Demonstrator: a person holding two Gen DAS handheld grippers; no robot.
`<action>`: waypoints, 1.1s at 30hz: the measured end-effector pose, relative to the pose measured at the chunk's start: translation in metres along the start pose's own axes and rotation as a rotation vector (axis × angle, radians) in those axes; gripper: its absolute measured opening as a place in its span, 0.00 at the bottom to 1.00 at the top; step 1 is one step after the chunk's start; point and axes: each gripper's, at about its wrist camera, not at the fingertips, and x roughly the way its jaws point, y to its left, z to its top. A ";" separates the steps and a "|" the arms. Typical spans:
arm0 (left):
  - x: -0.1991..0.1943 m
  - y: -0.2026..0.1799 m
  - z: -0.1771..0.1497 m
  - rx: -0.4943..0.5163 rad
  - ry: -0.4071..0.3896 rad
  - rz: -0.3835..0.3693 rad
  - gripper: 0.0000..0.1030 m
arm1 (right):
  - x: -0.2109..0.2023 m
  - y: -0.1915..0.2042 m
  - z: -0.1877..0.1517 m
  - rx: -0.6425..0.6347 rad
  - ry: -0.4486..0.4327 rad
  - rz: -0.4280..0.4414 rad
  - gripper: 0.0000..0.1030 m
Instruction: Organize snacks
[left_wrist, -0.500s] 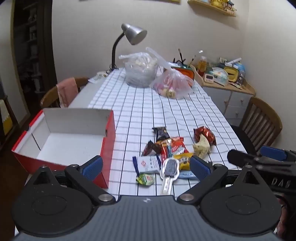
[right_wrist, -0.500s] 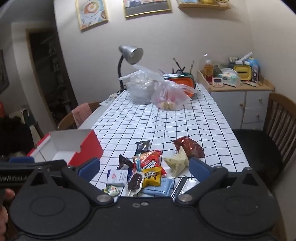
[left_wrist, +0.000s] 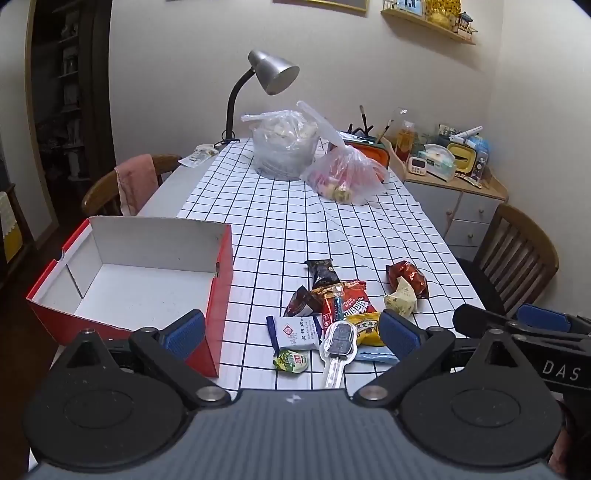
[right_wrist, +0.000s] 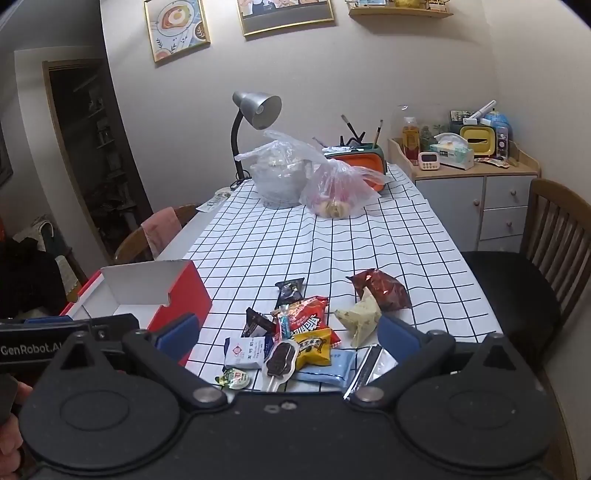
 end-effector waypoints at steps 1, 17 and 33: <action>0.000 0.003 0.000 -0.002 0.002 -0.007 0.98 | 0.002 0.003 0.000 -0.001 -0.004 -0.007 1.00; -0.002 0.017 0.002 0.021 0.025 -0.026 0.98 | 0.002 0.025 -0.004 0.008 -0.016 -0.064 1.00; -0.002 0.022 0.004 0.031 0.015 -0.042 0.98 | 0.000 0.031 -0.004 -0.002 -0.035 -0.077 0.99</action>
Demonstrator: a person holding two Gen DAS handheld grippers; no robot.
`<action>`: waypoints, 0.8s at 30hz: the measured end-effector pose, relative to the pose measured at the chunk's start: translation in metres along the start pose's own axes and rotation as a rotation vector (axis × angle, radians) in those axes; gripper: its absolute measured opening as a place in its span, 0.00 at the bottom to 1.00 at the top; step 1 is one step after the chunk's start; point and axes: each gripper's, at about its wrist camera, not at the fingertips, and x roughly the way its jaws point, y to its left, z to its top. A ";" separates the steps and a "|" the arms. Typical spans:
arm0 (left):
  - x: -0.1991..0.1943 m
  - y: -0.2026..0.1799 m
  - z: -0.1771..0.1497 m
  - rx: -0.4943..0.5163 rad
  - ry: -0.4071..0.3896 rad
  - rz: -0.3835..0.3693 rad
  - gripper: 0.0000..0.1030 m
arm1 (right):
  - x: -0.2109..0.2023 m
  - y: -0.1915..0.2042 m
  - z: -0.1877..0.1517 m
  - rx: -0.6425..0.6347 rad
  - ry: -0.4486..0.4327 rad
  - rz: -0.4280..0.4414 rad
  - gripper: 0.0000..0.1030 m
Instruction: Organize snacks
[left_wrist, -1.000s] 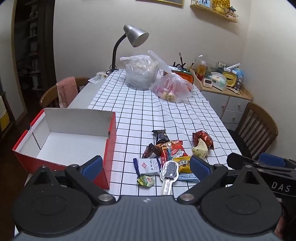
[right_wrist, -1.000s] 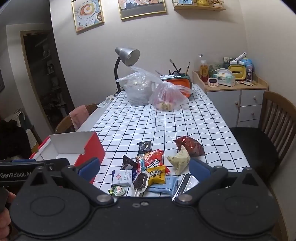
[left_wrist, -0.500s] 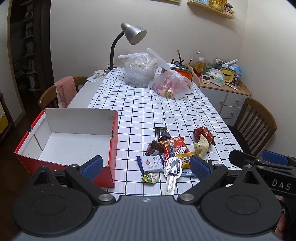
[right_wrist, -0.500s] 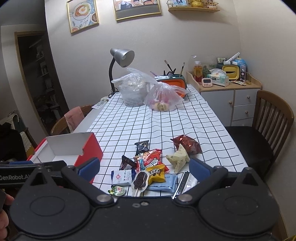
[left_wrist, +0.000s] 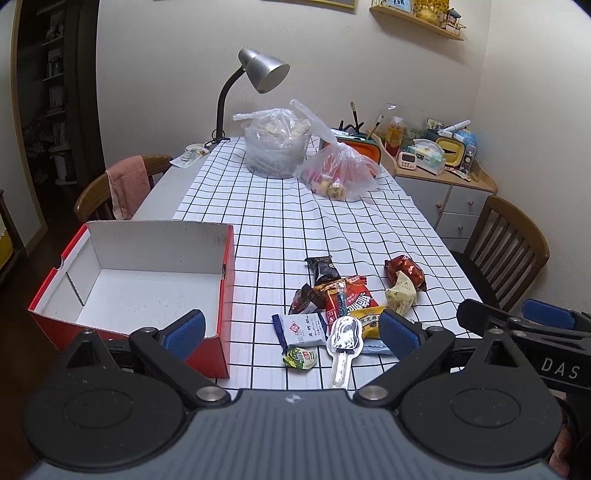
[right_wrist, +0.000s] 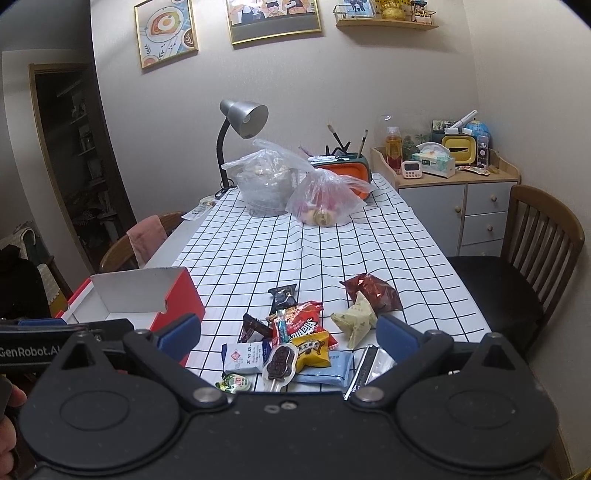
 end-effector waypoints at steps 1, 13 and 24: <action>0.000 0.000 0.000 0.000 0.000 0.000 0.98 | 0.000 0.000 0.000 -0.002 -0.001 -0.001 0.99; 0.002 -0.001 0.002 0.007 -0.001 -0.006 0.98 | -0.001 0.000 0.001 -0.019 -0.004 -0.016 0.98; 0.004 -0.001 0.003 0.007 0.005 -0.010 0.98 | -0.001 0.001 0.001 -0.029 -0.002 -0.015 0.98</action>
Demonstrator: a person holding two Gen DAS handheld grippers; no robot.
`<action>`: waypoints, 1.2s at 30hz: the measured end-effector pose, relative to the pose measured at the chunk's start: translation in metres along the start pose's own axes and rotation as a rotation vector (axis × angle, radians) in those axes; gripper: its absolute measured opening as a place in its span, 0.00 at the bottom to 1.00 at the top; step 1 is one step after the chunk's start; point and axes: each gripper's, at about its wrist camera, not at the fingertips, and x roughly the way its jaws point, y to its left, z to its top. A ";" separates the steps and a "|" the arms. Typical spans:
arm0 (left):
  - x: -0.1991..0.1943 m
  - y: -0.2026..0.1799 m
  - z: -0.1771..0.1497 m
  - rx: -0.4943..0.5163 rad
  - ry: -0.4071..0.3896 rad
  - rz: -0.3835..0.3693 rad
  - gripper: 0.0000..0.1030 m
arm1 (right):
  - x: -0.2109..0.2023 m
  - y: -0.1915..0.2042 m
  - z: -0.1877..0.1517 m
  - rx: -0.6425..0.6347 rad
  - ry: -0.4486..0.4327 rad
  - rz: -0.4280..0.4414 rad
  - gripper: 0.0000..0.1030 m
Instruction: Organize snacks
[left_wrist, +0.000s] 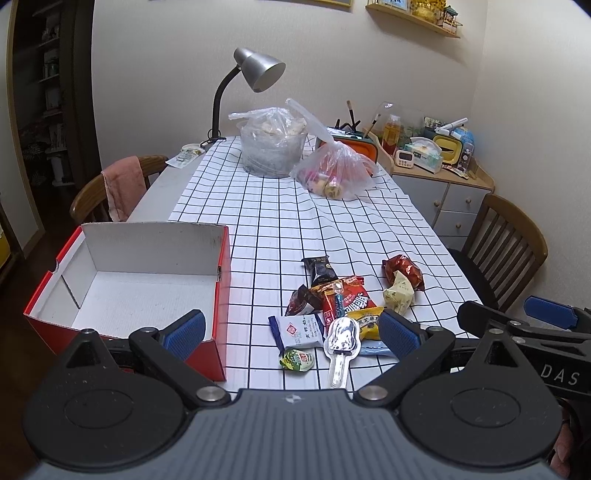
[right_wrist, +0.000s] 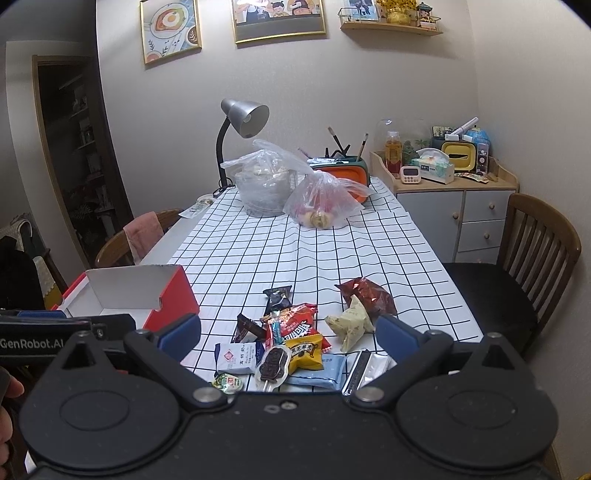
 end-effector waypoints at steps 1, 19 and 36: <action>0.001 0.000 0.000 0.000 0.001 0.001 0.98 | 0.000 0.000 0.000 -0.003 0.000 -0.001 0.98; 0.012 -0.004 -0.001 0.012 0.029 0.009 0.98 | 0.012 -0.009 -0.004 -0.012 0.020 -0.008 0.95; 0.089 -0.024 -0.038 0.147 0.163 -0.044 0.97 | 0.090 -0.060 -0.047 -0.043 0.223 -0.041 0.84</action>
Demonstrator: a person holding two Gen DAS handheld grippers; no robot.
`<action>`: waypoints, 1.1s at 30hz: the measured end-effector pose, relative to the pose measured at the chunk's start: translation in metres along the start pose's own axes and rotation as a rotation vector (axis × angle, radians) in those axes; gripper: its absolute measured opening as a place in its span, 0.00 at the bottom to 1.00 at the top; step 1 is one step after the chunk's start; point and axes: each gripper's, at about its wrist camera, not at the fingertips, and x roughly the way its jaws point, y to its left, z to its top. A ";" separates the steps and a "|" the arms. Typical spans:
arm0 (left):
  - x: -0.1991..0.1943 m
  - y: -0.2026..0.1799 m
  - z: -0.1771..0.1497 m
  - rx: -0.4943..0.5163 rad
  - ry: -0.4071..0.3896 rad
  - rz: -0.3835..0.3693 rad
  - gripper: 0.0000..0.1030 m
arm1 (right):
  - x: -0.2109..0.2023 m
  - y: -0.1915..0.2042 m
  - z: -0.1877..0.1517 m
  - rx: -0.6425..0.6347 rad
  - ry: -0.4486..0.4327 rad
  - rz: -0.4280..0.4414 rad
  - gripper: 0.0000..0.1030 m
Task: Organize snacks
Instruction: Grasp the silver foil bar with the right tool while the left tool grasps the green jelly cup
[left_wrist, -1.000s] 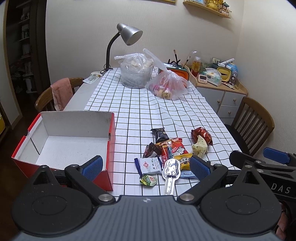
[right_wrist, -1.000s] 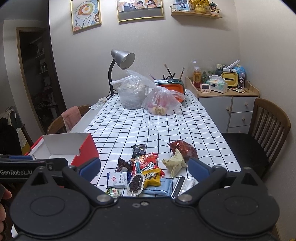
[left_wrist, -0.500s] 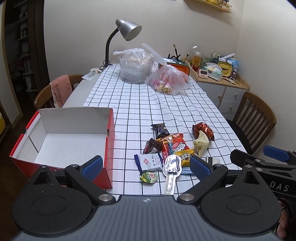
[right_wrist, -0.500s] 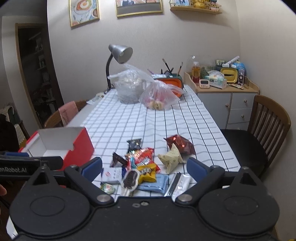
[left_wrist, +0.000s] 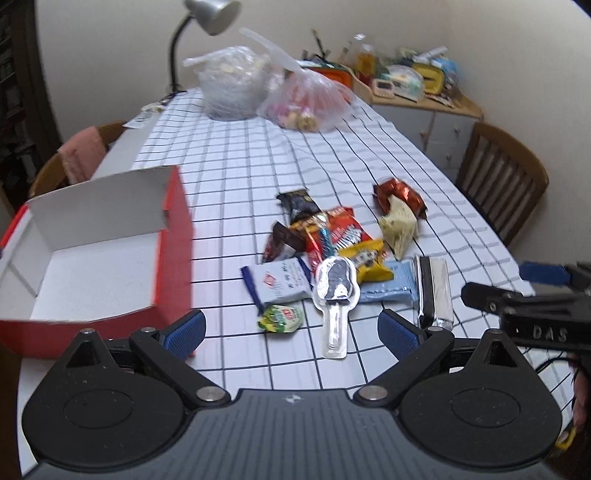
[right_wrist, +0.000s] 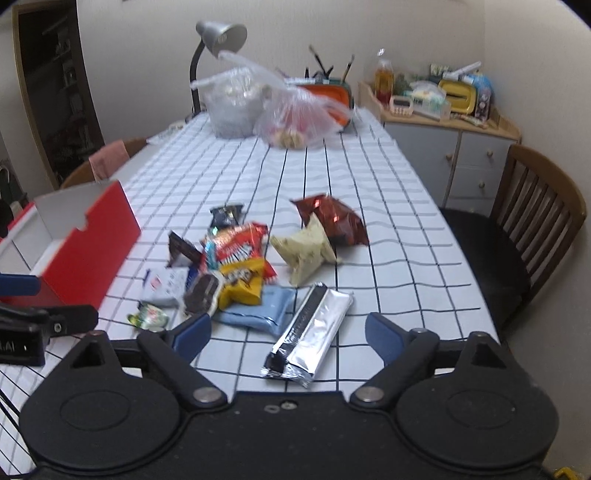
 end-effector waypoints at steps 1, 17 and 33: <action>0.006 -0.002 -0.001 0.010 0.002 -0.004 0.96 | 0.006 -0.002 0.000 0.000 0.012 0.000 0.83; 0.104 0.008 0.001 -0.013 0.184 0.048 0.70 | 0.087 -0.022 0.003 -0.005 0.187 0.004 0.70; 0.135 0.009 0.006 -0.020 0.255 0.039 0.47 | 0.102 -0.021 0.002 -0.018 0.253 0.014 0.52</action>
